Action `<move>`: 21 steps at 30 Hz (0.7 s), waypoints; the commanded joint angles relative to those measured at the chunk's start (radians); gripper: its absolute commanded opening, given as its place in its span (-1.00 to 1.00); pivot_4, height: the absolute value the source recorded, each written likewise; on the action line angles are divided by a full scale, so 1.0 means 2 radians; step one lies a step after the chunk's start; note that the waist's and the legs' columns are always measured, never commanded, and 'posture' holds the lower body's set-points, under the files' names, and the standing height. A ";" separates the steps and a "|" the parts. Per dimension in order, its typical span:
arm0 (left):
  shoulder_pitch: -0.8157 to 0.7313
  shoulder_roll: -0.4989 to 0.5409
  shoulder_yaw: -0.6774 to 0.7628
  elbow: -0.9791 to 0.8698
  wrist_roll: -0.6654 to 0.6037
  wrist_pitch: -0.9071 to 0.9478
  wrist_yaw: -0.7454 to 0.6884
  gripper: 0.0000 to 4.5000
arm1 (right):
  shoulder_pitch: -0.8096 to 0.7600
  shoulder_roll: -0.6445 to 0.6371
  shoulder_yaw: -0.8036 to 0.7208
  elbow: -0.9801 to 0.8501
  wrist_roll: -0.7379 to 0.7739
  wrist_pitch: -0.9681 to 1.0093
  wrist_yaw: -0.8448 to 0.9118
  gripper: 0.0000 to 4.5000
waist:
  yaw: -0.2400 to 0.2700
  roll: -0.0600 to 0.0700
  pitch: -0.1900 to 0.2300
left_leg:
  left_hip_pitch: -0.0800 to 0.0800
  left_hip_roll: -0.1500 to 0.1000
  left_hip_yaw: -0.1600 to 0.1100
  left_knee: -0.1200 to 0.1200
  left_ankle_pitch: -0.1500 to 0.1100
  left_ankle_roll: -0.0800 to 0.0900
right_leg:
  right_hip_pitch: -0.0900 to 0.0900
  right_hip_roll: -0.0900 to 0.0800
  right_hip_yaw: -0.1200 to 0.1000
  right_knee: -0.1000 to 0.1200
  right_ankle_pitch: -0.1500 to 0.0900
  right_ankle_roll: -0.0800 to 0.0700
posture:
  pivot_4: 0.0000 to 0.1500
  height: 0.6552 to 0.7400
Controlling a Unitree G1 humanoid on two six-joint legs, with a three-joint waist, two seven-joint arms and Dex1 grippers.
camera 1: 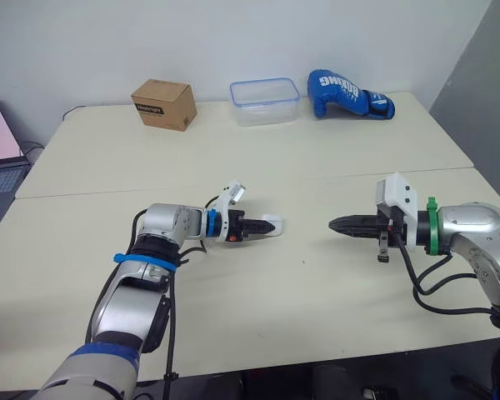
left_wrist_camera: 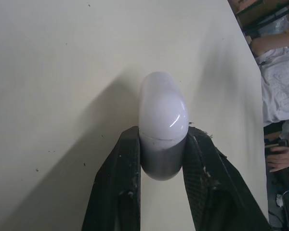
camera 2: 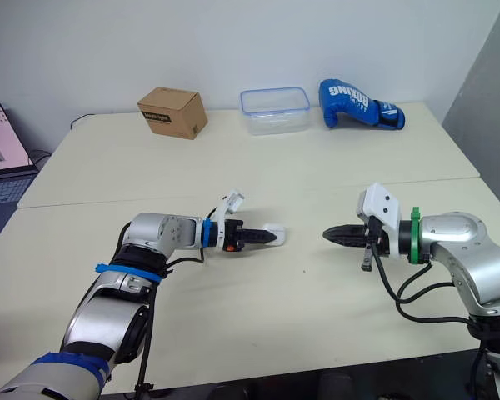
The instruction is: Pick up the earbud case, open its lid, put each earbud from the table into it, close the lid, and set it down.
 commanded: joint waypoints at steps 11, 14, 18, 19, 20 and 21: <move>0.019 0.065 -0.025 -0.038 0.040 -0.011 -0.014 0.51 | -0.011 0.002 0.003 0.009 -0.009 -0.022 0.003 -1.00 | -0.006 0.000 0.000 | 0.001 0.000 0.000 0.000 0.000 0.000 | 0.001 0.000 0.000 0.000 0.000 0.000 | 1.00 0.78; 0.031 0.083 -0.022 -0.061 0.039 -0.007 -0.015 0.51 | -0.013 0.005 0.006 0.010 -0.009 -0.024 0.001 -1.00 | -0.008 0.000 0.000 | 0.001 0.000 0.000 0.000 0.000 0.000 | 0.001 0.000 0.000 0.000 0.000 0.000 | 1.00 0.78; 0.059 0.108 -0.019 -0.104 0.041 -0.014 -0.010 0.51 | -0.007 0.007 0.005 0.009 -0.009 -0.028 -0.003 -1.00 | -0.008 0.000 0.000 | 0.001 0.000 0.000 0.000 0.000 0.000 | 0.001 0.000 0.000 0.000 0.000 0.000 | 1.00 0.78; 0.070 0.115 -0.019 -0.118 0.044 -0.023 -0.008 0.51 | -0.005 0.009 0.004 0.008 -0.007 -0.028 -0.005 -1.00 | -0.008 0.000 0.000 | 0.001 0.000 0.000 0.000 0.000 0.000 | 0.001 0.000 0.000 0.000 0.000 0.000 | 1.00 0.78; 0.081 0.121 -0.019 -0.133 0.047 -0.034 -0.008 0.51 | -0.003 0.011 0.003 0.007 -0.006 -0.028 -0.007 -1.00 | -0.008 0.000 0.000 | 0.001 0.000 0.000 0.000 0.000 0.000 | 0.000 0.000 0.000 0.000 0.000 0.000 | 1.00 0.78; 0.091 0.126 -0.016 -0.147 0.047 -0.040 -0.005 0.51 | 0.000 0.012 0.001 0.004 -0.005 -0.028 -0.009 -1.00 | -0.008 0.000 0.000 | 0.001 0.001 0.000 0.000 0.000 0.000 | 0.000 0.000 0.000 0.000 0.000 0.000 | 1.00 0.78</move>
